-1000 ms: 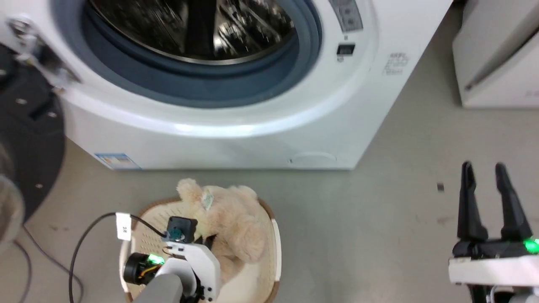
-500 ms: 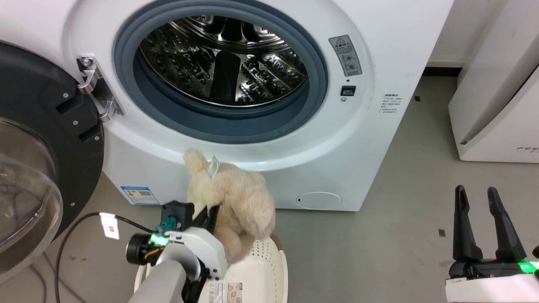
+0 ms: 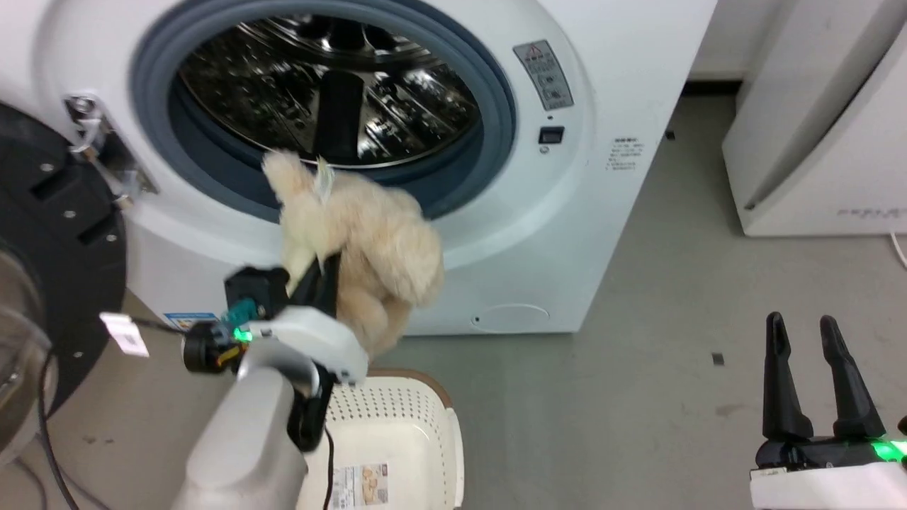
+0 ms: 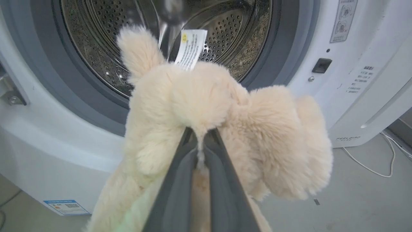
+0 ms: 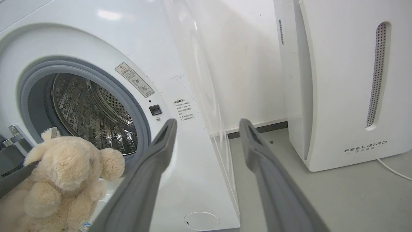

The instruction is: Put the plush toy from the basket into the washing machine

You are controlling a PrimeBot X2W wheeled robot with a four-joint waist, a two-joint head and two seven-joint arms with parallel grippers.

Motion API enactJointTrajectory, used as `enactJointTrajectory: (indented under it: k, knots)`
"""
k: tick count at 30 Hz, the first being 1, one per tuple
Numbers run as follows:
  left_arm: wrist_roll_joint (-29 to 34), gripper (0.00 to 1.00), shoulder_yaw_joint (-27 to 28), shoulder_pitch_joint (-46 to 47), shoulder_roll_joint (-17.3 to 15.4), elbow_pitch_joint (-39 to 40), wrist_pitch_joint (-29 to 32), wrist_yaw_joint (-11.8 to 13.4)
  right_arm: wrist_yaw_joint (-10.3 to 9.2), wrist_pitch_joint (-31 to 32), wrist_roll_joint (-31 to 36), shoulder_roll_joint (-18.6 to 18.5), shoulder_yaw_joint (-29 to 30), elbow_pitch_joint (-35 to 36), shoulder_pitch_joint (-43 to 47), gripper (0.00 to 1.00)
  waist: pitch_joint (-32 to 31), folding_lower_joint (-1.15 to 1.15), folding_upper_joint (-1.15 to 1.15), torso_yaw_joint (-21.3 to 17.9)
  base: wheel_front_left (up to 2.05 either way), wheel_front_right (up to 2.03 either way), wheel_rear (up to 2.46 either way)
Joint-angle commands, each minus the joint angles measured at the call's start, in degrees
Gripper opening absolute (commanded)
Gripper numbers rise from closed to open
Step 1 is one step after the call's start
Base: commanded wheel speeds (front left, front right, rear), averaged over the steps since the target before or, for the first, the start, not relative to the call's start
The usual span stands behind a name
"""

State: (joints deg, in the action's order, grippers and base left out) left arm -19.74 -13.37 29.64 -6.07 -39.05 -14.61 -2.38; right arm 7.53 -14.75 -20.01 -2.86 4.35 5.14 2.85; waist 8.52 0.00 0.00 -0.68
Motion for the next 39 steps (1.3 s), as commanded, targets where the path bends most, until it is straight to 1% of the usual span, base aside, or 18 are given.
enactJointTrajectory:
  k: [1, 6, 12, 14, 16, 22, 29, 36, 39]
  knots:
    - [0.44, 0.00, 0.80, 2.43, -0.29, 0.82, -0.39, 0.40, -0.04, -0.25, -0.48, -0.01, -0.04, 0.38, -1.12, 1.00, 2.08, 0.00, 0.00, -1.40, 0.00, 0.00, 0.00]
    - [0.85, 0.00, 2.96, 8.25, -1.21, 0.44, -0.39, 0.71, -0.04, -0.25, -0.83, -0.01, 0.16, 0.96, -3.60, 1.00, 6.75, 0.00, 0.00, -3.44, 0.00, 0.00, 0.00]
    - [1.89, 0.00, 5.16, 16.63, -3.61, -1.78, -0.39, 0.82, -0.04, -0.25, -1.67, -0.01, -0.29, 1.21, -6.82, 1.00, 12.72, 0.00, 0.00, -6.47, 0.00, 0.00, 0.00]
    - [2.53, 0.00, 5.39, 19.34, -4.26, -2.79, -0.39, 1.21, -0.04, -0.25, -2.18, -0.01, -0.47, 1.27, -7.90, 1.00, 14.64, 0.00, 0.00, -7.64, 0.00, 0.00, 0.00]
    - [2.76, 0.00, 5.93, 22.48, -5.59, -4.37, -0.39, 1.12, -0.04, -0.25, -2.76, -0.01, -0.68, 1.36, -8.85, 1.00, 16.62, 0.00, 0.00, -8.91, 0.00, 0.00, 0.00]
    - [3.72, 0.00, 7.19, 31.95, -9.70, -8.32, -0.39, 1.93, -0.04, -0.25, -4.63, -0.01, -1.62, 1.60, -11.56, 1.00, 22.74, 0.00, 0.00, -12.82, 0.00, 0.00, 0.00]
    - [4.40, 0.00, 8.94, 43.72, -14.91, -11.98, -0.39, 3.40, -0.04, -0.25, -6.90, -0.01, -2.71, 2.06, -14.37, 1.00, 29.63, 0.00, 0.00, -16.90, 0.00, 0.00, 0.00]
    - [5.34, 0.00, 9.64, 51.68, -18.07, -14.08, -0.39, 4.61, -0.04, -0.25, -8.20, -0.01, -4.14, 2.41, -15.85, 1.00, 33.65, 0.00, 0.00, -19.02, 0.00, 0.00, 0.00]
    - [5.77, 0.00, 9.73, 54.20, -18.68, -14.15, -0.39, 4.88, -0.04, -0.25, -8.35, -0.01, -4.69, 2.64, -16.16, 1.00, 34.64, 0.00, 0.00, -19.34, 0.00, 0.00, 0.00]
